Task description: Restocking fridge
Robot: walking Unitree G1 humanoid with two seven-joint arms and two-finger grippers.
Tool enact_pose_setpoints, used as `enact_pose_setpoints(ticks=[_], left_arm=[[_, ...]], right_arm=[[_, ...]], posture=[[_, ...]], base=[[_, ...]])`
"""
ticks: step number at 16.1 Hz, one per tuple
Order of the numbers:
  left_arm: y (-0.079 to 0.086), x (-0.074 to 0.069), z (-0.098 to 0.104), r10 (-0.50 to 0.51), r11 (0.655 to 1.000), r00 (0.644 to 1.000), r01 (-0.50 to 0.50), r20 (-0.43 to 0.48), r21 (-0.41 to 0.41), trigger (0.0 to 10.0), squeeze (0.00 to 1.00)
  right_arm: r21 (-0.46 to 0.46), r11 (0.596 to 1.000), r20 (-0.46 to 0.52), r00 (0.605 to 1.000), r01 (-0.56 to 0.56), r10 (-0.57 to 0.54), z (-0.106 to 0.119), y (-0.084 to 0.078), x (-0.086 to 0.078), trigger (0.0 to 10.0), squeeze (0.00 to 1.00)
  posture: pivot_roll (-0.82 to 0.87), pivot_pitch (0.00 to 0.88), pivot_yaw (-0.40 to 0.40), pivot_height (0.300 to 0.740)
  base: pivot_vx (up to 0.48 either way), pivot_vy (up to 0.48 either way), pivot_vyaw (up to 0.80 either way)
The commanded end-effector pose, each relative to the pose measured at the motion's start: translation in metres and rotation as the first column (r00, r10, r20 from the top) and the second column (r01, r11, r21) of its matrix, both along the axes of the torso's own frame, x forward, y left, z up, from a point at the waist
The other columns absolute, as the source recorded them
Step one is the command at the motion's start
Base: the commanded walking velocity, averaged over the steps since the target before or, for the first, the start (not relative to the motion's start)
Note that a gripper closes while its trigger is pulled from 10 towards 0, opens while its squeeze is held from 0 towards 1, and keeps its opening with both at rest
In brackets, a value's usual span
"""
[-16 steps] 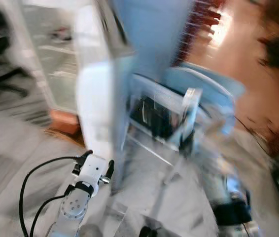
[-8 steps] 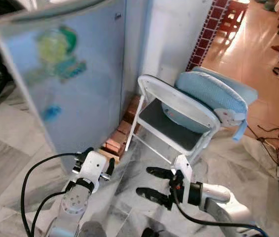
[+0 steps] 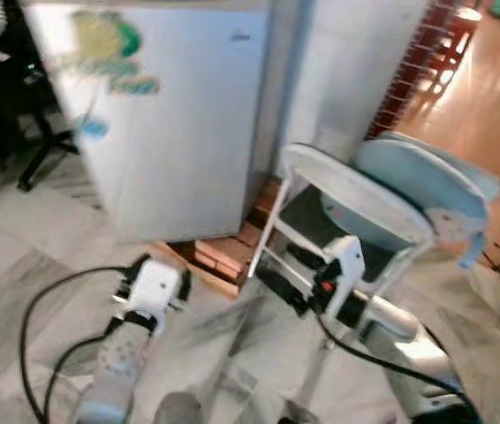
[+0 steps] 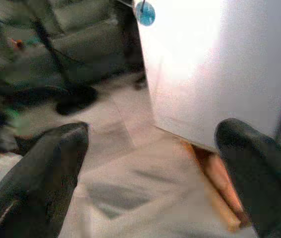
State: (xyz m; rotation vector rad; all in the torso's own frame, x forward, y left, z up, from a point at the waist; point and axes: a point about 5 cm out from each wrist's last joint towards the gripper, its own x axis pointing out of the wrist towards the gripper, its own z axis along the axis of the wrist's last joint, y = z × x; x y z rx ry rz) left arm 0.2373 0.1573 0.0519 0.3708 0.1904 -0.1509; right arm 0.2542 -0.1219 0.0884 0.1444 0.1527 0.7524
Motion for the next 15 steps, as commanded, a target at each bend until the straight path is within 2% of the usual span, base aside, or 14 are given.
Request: enact_pose_setpoints(ticks=[1,2,3,4,5,6,7,8,9,10,11,13,15], left_arm=[[-0.005,0.001,0.006,-0.003,1.000,0.999,0.003,0.032,-0.001,10.0,0.00],[-0.008,0.002,0.008,0.001,1.000,0.999,0.000,0.040,-0.013,10.0,0.00],[-0.011,0.001,0.004,-0.002,0.996,1.000,0.001,-0.009,-0.088,10.0,0.00],[-0.012,-0.002,0.000,0.011,0.990,0.999,-0.016,-0.040,-0.137,10.0,0.00],[-0.013,-0.005,-0.003,0.016,0.989,0.999,-0.023,-0.046,-0.149,10.0,0.00],[-0.014,-0.006,-0.005,0.005,0.989,0.999,-0.011,-0.040,-0.147,10.0,0.00],[-0.014,-0.005,-0.004,0.015,0.989,1.000,-0.018,-0.026,-0.144,10.0,0.00],[-0.013,-0.005,-0.005,0.021,0.988,0.999,-0.025,-0.028,-0.154,10.0,0.00],[-0.008,-0.003,-0.007,0.053,0.983,0.998,-0.056,-0.023,-0.174,10.0,0.00],[-0.002,0.003,-0.003,0.099,0.978,0.995,-0.094,0.016,-0.185,10.0,0.00],[-0.001,0.009,0.005,0.110,0.979,0.992,-0.098,0.062,-0.179,10.0,0.00],[0.005,0.025,0.023,0.140,0.974,0.981,-0.113,0.131,-0.197,10.0,0.00],[0.004,0.029,0.025,0.111,0.976,0.984,-0.081,0.141,-0.201,10.0,0.00]], right_arm=[[-0.076,0.988,0.044,0.990,0.134,-0.131,-0.001,-0.014,0.007,10.0,0.00],[-0.089,0.970,0.056,0.973,0.228,-0.224,0.001,-0.020,0.014,10.0,0.00],[-0.098,0.963,0.048,0.967,0.253,-0.249,0.004,-0.021,0.018,10.0,0.00],[-0.121,0.963,0.084,0.969,0.242,-0.233,0.009,-0.018,0.018,10.0,0.00],[-0.141,0.952,0.110,0.959,0.273,-0.259,0.012,-0.018,0.019,10.0,0.00],[-0.186,0.923,0.159,0.937,0.337,-0.310,0.011,-0.020,0.021,10.0,0.00],[-0.215,0.855,0.184,0.880,0.472,-0.439,0.007,-0.025,0.027,10.0,0.00],[-0.206,0.846,0.177,0.869,0.492,-0.462,0.006,-0.026,0.028,10.0,0.00],[-0.179,0.823,0.176,0.841,0.538,-0.512,0.003,-0.026,0.027,10.0,0.00],[-0.168,0.780,0.171,0.797,0.603,-0.579,-0.002,-0.027,0.025,10.0,0.00],[-0.148,0.768,0.160,0.782,0.622,-0.602,-0.006,-0.029,0.021,10.0,0.00],[-0.128,0.705,0.128,0.716,0.698,-0.686,-0.011,-0.040,0.019,10.0,0.00],[-0.116,0.705,0.106,0.714,0.700,-0.692,-0.013,-0.043,0.024,10.0,0.00]], posture=[[0.22,0.105,-0.083,0.740],[0.20,0.101,-0.073,0.740],[0.19,0.095,-0.058,0.740],[0.19,0.092,-0.055,0.740],[0.17,0.082,-0.056,0.740],[0.17,0.068,-0.067,0.740],[0.18,0.061,-0.070,0.740],[0.18,0.047,-0.071,0.740],[0.18,0.035,-0.069,0.740],[0.17,0.029,-0.071,0.740],[0.18,0.029,-0.072,0.740],[0.17,0.026,-0.068,0.740],[0.17,0.026,-0.070,0.740]], base=[[0.000,0.446,0.00],[0.000,0.446,0.00],[0.000,0.439,0.00],[0.000,0.420,0.00],[-0.244,0.416,0.00],[-0.240,0.420,0.00],[-0.240,0.416,0.00],[-0.240,0.416,0.00],[0.000,0.424,0.00],[0.000,0.435,0.00],[0.000,0.446,0.00],[0.000,0.458,0.00],[0.000,0.465,-0.40]])
